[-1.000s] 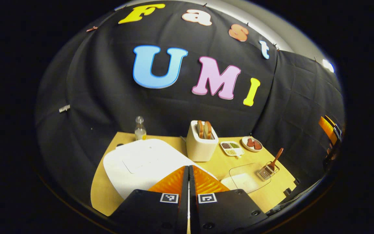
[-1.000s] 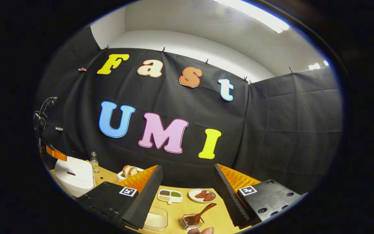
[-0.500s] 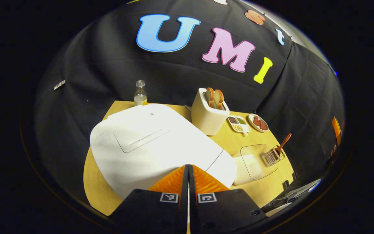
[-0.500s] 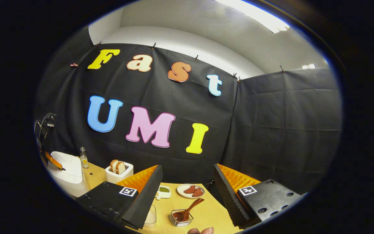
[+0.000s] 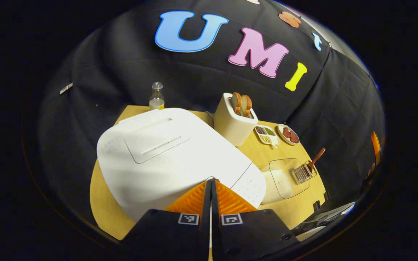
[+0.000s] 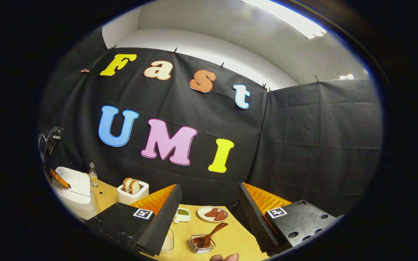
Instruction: Close the left gripper, press the button to open the rice cooker; take a wooden spoon from the chopstick holder with the right hand, scoop a spoonful of rice and pour it into the rice cooker, then put the wooden spoon back into the chopstick holder.
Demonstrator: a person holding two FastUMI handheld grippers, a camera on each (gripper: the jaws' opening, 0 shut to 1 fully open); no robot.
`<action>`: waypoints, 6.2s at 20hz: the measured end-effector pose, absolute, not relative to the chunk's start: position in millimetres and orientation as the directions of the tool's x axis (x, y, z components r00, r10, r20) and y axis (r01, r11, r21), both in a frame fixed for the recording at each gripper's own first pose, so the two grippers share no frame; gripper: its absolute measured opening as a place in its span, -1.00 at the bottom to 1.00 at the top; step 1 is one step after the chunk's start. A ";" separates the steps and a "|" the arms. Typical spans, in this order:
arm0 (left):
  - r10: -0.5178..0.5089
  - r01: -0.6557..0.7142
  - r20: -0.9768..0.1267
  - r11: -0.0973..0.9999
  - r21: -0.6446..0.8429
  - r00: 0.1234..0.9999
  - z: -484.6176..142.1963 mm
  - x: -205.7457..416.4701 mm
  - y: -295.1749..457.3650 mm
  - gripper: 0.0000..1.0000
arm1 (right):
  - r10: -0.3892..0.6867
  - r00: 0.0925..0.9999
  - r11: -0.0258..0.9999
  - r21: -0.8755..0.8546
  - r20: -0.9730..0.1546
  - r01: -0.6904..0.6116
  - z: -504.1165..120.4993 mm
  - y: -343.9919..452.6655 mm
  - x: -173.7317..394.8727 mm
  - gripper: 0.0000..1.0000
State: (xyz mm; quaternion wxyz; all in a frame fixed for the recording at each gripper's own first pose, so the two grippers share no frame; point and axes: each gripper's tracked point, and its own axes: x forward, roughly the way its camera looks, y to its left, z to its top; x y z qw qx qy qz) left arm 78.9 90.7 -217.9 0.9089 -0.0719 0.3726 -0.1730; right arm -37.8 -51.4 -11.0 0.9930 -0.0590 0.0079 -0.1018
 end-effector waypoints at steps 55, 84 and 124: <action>0.225 -0.222 -0.078 0.974 0.050 0.971 -15.7 4.2 -23.6 0.91 | 0.279 0.855 0.851 0.525 -0.437 -0.010 -313.9 -127.8 71.6 -0.80; 0.040 -0.038 -0.105 0.999 0.017 0.994 -46.4 10.2 134.5 0.92 | 0.069 0.850 0.987 -0.088 -0.522 -0.135 -324.1 86.7 55.5 -0.80; 0.069 -0.076 -0.114 0.995 -0.058 0.991 -58.4 -0.8 157.2 0.92 | 0.309 0.914 0.166 0.961 -0.263 0.220 -181.7 81.2 80.0 -0.81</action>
